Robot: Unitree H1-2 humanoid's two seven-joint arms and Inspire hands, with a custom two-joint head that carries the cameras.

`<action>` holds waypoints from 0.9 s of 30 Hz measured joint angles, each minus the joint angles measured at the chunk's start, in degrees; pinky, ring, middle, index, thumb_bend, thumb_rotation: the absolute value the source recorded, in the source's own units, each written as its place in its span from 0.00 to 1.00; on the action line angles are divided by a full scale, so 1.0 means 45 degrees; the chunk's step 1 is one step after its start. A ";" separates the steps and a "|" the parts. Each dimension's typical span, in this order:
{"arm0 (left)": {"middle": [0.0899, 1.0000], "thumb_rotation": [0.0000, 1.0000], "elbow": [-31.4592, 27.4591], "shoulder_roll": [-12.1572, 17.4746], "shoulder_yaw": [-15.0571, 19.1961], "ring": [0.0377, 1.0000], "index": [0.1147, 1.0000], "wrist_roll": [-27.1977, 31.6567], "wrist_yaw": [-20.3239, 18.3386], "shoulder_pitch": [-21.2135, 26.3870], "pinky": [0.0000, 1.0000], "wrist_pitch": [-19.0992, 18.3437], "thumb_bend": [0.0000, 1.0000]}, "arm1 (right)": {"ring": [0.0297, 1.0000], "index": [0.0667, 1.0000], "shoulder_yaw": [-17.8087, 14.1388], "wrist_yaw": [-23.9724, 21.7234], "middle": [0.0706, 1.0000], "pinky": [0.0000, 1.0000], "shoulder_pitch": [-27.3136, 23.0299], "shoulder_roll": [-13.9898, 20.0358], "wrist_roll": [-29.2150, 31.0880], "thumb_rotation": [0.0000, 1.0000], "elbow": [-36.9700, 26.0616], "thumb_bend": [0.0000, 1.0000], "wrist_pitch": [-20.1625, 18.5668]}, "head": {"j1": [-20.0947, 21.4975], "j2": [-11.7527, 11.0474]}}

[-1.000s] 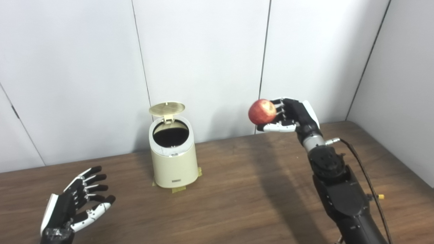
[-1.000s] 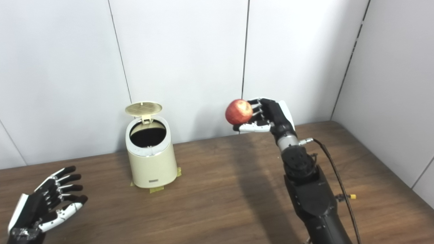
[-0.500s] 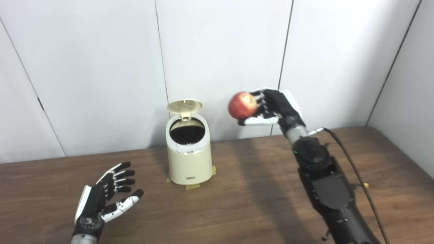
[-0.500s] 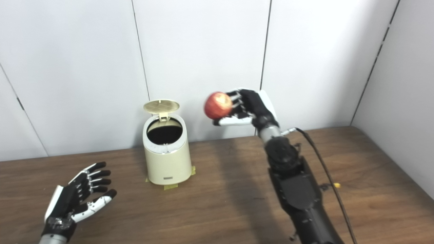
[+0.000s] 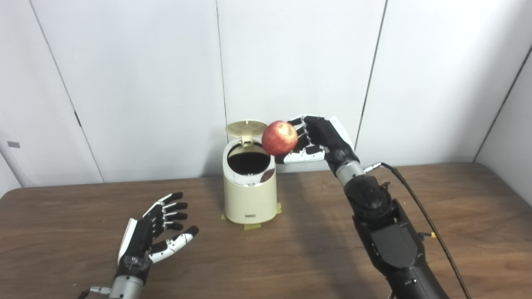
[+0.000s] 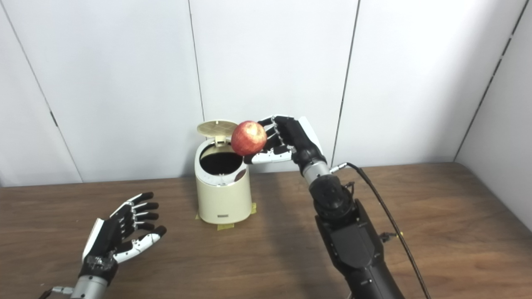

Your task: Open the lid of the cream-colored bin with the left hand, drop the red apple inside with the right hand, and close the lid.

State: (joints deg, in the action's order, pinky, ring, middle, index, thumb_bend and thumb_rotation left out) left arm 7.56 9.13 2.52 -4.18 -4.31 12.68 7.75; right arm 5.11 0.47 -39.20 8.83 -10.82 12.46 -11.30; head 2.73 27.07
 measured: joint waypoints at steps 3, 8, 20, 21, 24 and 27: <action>0.73 0.12 0.0000 -0.0063 -0.0006 0.69 0.82 -0.0009 0.0022 0.0046 0.63 0.0000 0.67 | 0.41 0.49 0.0119 -0.0068 0.39 0.45 -0.0089 -0.0086 -0.0086 0.00 0.0000 0.52 -0.0078 | -0.0078 0.0000; 0.73 0.11 0.0000 -0.0144 -0.0031 0.69 0.82 -0.0045 0.0075 0.0081 0.63 0.0001 0.66 | 0.40 0.48 0.0249 -0.0083 0.39 0.42 -0.0231 -0.0241 -0.0296 0.00 0.0121 0.52 -0.0156 | -0.0195 0.0000; 0.74 0.11 -0.0161 -0.0239 -0.0078 0.69 0.81 -0.0051 0.0284 0.0080 0.63 -0.0297 0.66 | 0.42 0.48 0.0236 -0.0121 0.40 0.43 -0.0445 -0.0425 -0.0346 0.00 0.1066 0.53 -0.0377 | -0.0449 0.0078; 0.74 0.11 -0.0168 -0.0242 -0.0086 0.70 0.81 -0.0050 0.0286 0.0081 0.63 -0.0319 0.66 | 0.42 0.48 0.0236 -0.0119 0.40 0.43 -0.0516 -0.0425 -0.0361 0.00 0.1171 0.53 -0.0376 | -0.0449 0.0097; 0.73 0.11 -0.0172 -0.0249 -0.0092 0.70 0.82 -0.0052 0.0306 0.0079 0.64 -0.0340 0.67 | 0.42 0.48 0.0235 -0.0091 0.40 0.43 -0.0646 -0.0436 -0.0420 0.00 0.1486 0.53 -0.0376 | -0.0469 0.0117; 0.73 0.12 -0.0266 -0.0249 -0.0100 0.70 0.81 -0.0052 0.0321 0.0074 0.64 -0.0427 0.67 | 0.42 0.46 0.0228 0.0004 0.41 0.42 -0.0724 -0.0482 -0.0478 0.00 0.1790 0.53 -0.0376 | -0.0527 0.0137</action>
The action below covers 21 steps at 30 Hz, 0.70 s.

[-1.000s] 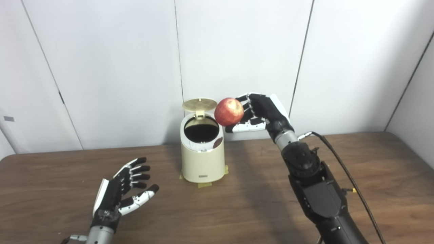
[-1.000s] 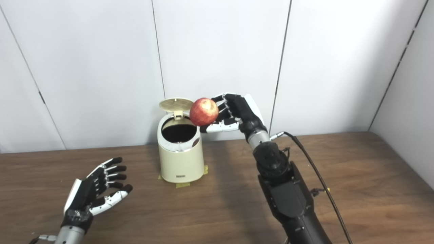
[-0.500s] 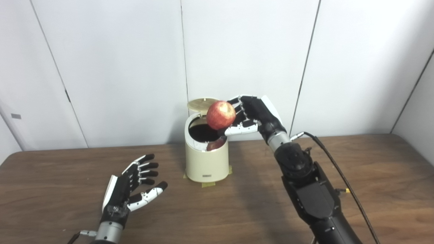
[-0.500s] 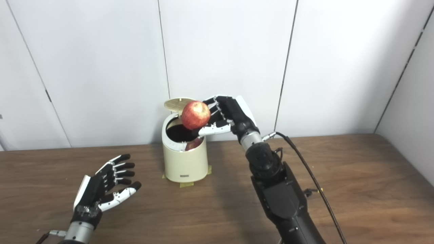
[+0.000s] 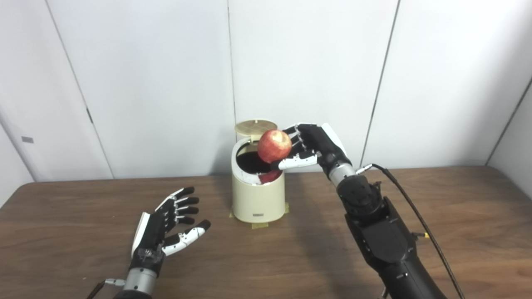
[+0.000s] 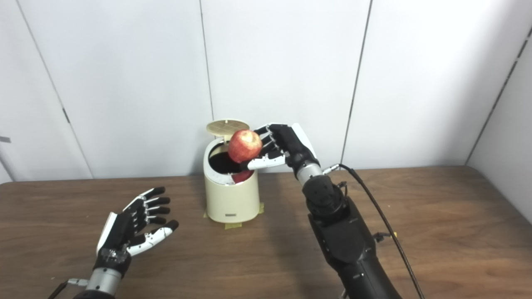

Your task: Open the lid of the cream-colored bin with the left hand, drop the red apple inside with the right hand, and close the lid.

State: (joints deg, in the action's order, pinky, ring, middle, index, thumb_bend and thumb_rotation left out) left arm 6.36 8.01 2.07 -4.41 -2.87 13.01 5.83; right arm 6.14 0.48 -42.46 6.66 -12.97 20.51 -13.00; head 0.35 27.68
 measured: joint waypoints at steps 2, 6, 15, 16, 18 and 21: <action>0.73 0.12 -0.0122 0.0000 -0.0001 0.69 0.81 0.0003 0.0000 0.0004 0.64 -0.0007 0.67 | 0.43 0.46 0.0003 0.0047 0.41 0.42 -0.0007 -0.0047 -0.0057 0.00 0.0093 0.53 0.0000 | -0.0058 0.0020; 0.73 0.11 -0.0197 -0.0008 -0.0033 0.69 0.81 0.0002 0.0005 0.0002 0.63 -0.0012 0.66 | 0.45 0.47 -0.0004 0.0147 0.41 0.43 -0.0106 -0.0143 -0.0092 0.00 0.0402 0.53 0.0002 | -0.0098 0.0000; 0.73 0.11 -0.0197 -0.0025 -0.0098 0.70 0.81 -0.0002 0.0016 0.0003 0.64 -0.0034 0.67 | 0.60 0.72 0.0116 0.0009 0.65 0.51 -0.0141 -0.0076 -0.0049 0.11 0.0501 0.88 0.0368 | -0.0215 0.0039; 0.73 0.12 -0.0197 -0.0042 -0.0098 0.70 0.81 0.0000 0.0017 0.0003 0.64 -0.0038 0.67 | 0.60 0.73 0.0126 0.0006 0.67 0.51 -0.0140 -0.0075 -0.0066 0.11 0.0479 0.88 0.0367 | -0.0234 0.0039; 0.74 0.13 -0.0196 -0.0071 -0.0102 0.70 0.81 -0.0001 0.0023 0.0003 0.64 -0.0039 0.67 | 0.62 0.75 0.0140 -0.0014 0.71 0.50 -0.0138 -0.0076 -0.0085 0.11 0.0427 0.89 0.0366 | -0.0235 0.0039; 0.73 0.13 -0.0196 -0.0074 -0.0112 0.69 0.81 -0.0036 0.0063 0.0003 0.64 -0.0039 0.67 | 0.63 0.68 0.0148 -0.0074 0.72 0.49 -0.0135 -0.0073 -0.0111 0.11 0.0397 0.90 0.0361 | -0.0235 0.0039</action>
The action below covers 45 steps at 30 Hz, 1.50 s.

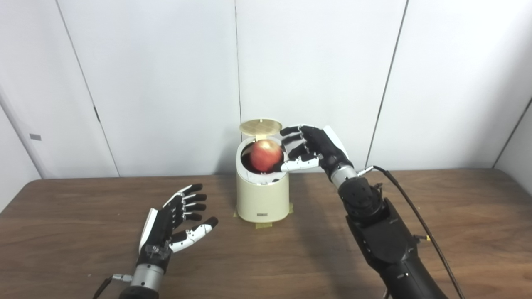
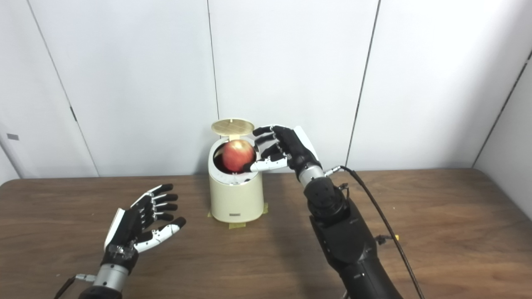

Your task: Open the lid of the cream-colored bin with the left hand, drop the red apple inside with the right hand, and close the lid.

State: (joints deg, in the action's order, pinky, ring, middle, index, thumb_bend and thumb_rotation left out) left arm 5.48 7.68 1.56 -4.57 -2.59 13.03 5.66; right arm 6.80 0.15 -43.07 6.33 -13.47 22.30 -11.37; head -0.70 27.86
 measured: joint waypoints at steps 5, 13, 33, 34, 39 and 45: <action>0.73 0.13 0.0000 0.0000 -0.0018 0.69 0.82 -0.0015 0.0009 0.0000 0.63 0.0000 0.67 | 0.63 0.63 -0.0002 -0.0114 0.72 0.48 0.0002 0.0040 0.0002 0.11 -0.0066 0.92 -0.0005 | -0.0020 0.0078; 0.73 0.14 -0.0002 0.0003 -0.0034 0.69 0.81 -0.0037 0.0010 -0.0001 0.63 -0.0010 0.68 | 0.62 0.64 -0.0004 -0.0388 0.72 0.47 0.0012 0.0129 0.0007 0.11 -0.0177 0.93 -0.0010 | 0.0020 0.0137; 0.73 0.14 -0.0316 0.0087 -0.0059 0.68 0.81 -0.0023 -0.0055 -0.0070 0.62 -0.0045 0.67 | 0.68 0.79 -0.2464 -0.0666 0.80 0.60 0.3875 0.0146 0.3469 0.30 -0.2040 0.91 0.2223 | -0.0449 0.0117; 0.73 0.14 -0.0316 0.0083 -0.0060 0.68 0.81 0.0016 -0.0058 -0.0071 0.62 -0.0043 0.67 | 0.70 0.81 -0.2485 -0.0833 0.81 0.61 0.4101 0.0186 0.3682 0.31 -0.2132 0.92 0.2253 | -0.0469 0.0117; 0.75 0.16 -0.0316 0.0061 -0.0063 0.70 0.81 0.0121 -0.0064 -0.0069 0.61 -0.0022 0.69 | 0.71 0.82 -0.2541 -0.1730 0.82 0.61 0.4675 0.0174 0.4830 0.31 -0.2238 0.92 0.3303 | -0.0664 0.0098; 0.81 0.25 -0.0427 0.0077 -0.0063 0.75 0.82 0.0176 -0.0076 -0.0057 0.65 0.0001 0.72 | 0.71 0.80 -0.2734 -0.2069 0.82 0.57 0.5263 -0.0102 0.5739 0.30 -0.2247 0.92 0.3951 | -0.0781 0.0078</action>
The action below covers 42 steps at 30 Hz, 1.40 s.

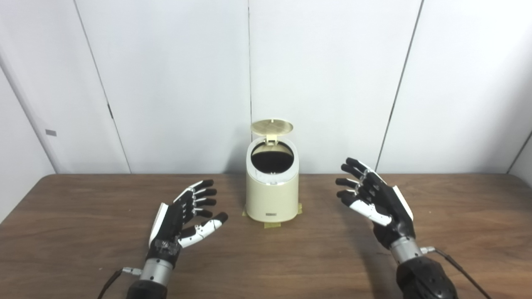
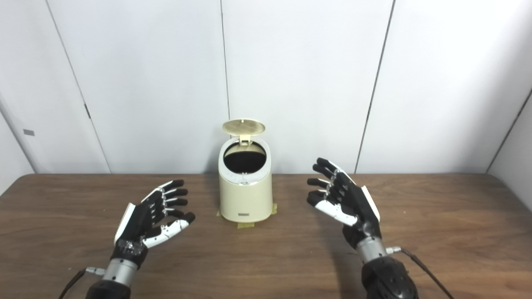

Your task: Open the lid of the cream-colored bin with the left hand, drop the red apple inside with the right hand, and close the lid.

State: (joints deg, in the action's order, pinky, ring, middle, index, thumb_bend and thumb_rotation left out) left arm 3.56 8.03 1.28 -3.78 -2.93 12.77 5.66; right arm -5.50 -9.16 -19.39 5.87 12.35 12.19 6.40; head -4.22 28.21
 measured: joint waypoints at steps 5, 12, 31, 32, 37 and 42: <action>0.90 0.38 -0.0390 0.0406 -0.0025 0.84 0.84 -0.0024 -0.0342 0.0642 0.67 -0.0162 0.80 | 0.71 0.80 -0.0011 0.0033 0.81 0.58 0.0340 -0.0360 0.0085 0.32 -0.0100 0.92 0.0054 | 0.0000 -0.0058; 0.98 0.47 -0.0448 0.1143 -0.0351 0.92 0.96 -0.0579 -0.0726 0.3632 0.80 -0.1029 0.88 | 0.70 0.79 -0.0160 0.0068 0.80 0.56 0.0282 -0.0346 0.0136 0.29 -0.0061 0.89 0.0214 | 0.0019 -0.0117; 0.99 0.53 0.2630 0.2167 -0.3936 0.98 0.96 -0.5349 -0.1561 0.8179 0.87 -0.1238 0.95 | 0.65 0.77 -0.0009 0.0432 0.78 0.53 0.0277 -0.0541 -0.0106 0.27 -0.0486 0.89 0.0127 | 0.0332 -0.0176; 0.98 0.54 0.2630 0.2289 -0.4260 0.99 0.95 -0.5856 -0.1553 0.8272 0.88 -0.1065 0.96 | 0.65 0.77 -0.0005 0.0504 0.78 0.53 0.0281 -0.0563 -0.0116 0.27 -0.0555 0.89 0.0106 | 0.0351 -0.0176; 0.89 0.53 0.2606 0.2616 -0.5172 1.00 0.85 -0.7529 -0.1909 0.8408 0.95 -0.0829 1.00 | 0.65 0.77 0.0020 0.0580 0.78 0.53 0.0283 -0.0583 -0.0119 0.27 -0.0865 0.87 -0.0058 | 0.0449 -0.0156; 0.80 0.57 0.2167 0.2803 -0.5240 1.00 0.76 -0.8083 -0.2403 0.8269 0.99 -0.0779 1.00 | 0.65 0.78 0.0083 0.0591 0.78 0.55 0.0282 -0.0649 -0.0126 0.29 -0.0875 0.88 -0.0227 | 0.0507 -0.0137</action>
State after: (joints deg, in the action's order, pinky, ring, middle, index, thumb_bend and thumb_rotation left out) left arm 13.31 20.64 -22.30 -40.15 -13.75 49.98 2.15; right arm -5.13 -6.50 -18.12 2.95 11.78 8.25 5.38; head -1.93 27.60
